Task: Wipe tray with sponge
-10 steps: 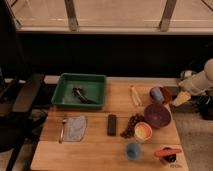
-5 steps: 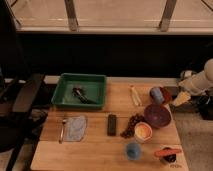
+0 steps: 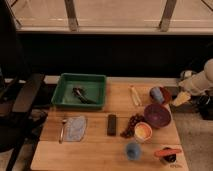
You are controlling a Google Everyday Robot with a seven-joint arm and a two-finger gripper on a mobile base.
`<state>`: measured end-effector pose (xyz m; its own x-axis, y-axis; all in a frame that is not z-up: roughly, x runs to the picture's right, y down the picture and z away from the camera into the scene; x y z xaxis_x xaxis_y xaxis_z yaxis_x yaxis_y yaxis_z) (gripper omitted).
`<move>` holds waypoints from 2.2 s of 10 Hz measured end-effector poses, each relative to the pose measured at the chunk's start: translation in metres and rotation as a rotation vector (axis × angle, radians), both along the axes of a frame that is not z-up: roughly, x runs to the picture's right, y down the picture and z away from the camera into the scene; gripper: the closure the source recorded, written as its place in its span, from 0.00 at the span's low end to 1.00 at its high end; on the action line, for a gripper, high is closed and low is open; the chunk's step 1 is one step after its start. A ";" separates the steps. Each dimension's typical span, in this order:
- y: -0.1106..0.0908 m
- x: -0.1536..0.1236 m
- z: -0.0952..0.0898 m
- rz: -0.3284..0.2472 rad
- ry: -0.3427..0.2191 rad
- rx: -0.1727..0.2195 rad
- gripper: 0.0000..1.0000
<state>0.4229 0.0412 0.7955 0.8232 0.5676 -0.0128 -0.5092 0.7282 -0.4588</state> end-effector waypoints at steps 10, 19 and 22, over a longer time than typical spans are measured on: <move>-0.011 -0.014 0.008 0.002 -0.040 0.090 0.20; -0.029 -0.040 0.093 0.037 -0.119 0.052 0.20; -0.023 -0.047 0.104 0.045 -0.135 0.035 0.20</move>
<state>0.3763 0.0181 0.8995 0.7896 0.6024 0.1169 -0.4772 0.7226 -0.5001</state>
